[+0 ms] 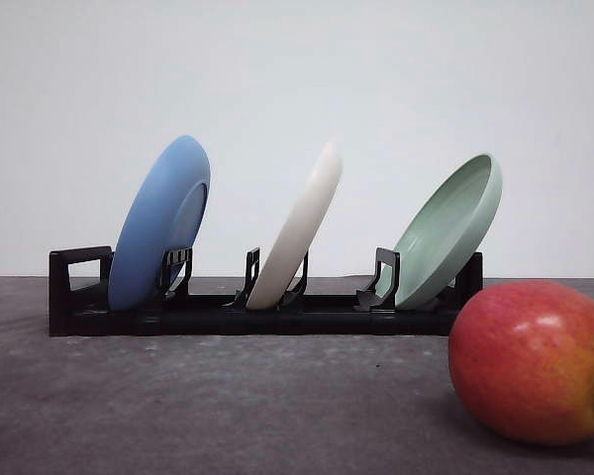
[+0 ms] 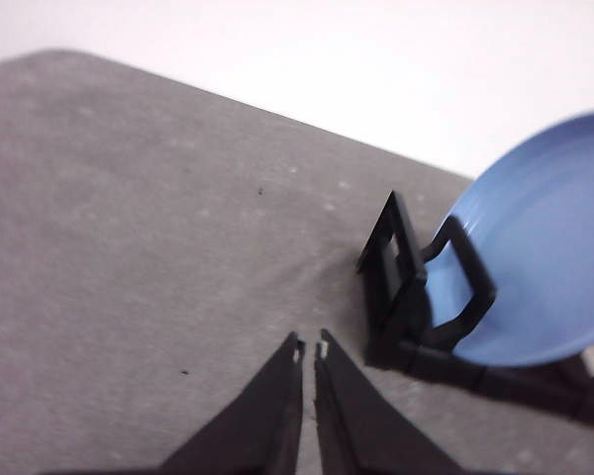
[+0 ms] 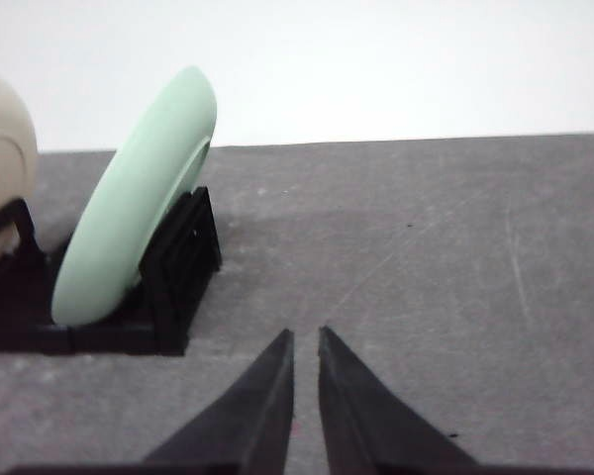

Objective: Place pomegranate in white plate

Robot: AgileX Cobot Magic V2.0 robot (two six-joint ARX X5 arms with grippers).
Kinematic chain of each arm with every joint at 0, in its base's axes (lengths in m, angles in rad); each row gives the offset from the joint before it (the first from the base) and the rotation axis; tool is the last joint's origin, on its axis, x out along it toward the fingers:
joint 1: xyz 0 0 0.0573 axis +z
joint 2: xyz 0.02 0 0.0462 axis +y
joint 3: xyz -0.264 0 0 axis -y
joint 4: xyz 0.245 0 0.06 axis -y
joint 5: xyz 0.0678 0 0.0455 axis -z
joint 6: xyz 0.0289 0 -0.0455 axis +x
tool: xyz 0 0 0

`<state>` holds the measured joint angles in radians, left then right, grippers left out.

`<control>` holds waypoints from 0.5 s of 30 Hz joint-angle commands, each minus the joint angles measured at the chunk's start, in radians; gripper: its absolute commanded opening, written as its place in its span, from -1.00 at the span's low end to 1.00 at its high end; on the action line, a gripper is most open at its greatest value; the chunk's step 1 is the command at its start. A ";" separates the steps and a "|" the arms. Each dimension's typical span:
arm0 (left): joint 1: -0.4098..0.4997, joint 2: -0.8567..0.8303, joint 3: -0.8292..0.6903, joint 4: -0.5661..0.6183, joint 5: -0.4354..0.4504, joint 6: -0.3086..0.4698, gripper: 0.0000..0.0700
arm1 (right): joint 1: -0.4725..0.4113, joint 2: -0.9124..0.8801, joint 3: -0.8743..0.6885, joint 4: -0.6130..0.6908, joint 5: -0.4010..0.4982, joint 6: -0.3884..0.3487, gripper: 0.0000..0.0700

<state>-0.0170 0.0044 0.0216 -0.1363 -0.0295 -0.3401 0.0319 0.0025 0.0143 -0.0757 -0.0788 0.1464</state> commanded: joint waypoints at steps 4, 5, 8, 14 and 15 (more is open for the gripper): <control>0.000 -0.002 -0.009 0.098 0.003 -0.125 -1.00 | -0.001 0.001 0.009 0.043 0.001 0.171 -0.90; 0.000 -0.002 -0.009 0.130 0.003 -0.124 -1.00 | -0.001 0.001 0.016 0.044 0.000 0.177 -0.90; 0.000 -0.002 -0.008 0.232 0.003 -0.116 -1.00 | -0.001 0.001 0.044 0.045 0.000 0.187 -0.90; 0.000 -0.001 0.039 0.277 0.003 -0.087 -1.00 | 0.000 0.002 0.144 0.020 -0.016 0.186 -0.97; 0.000 -0.001 0.056 0.259 0.003 -0.087 -1.00 | 0.000 0.002 0.168 -0.001 -0.022 0.186 -0.98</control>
<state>-0.0170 0.0048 0.0525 0.1140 -0.0277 -0.4381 0.0319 0.0025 0.1634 -0.0734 -0.0975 0.3199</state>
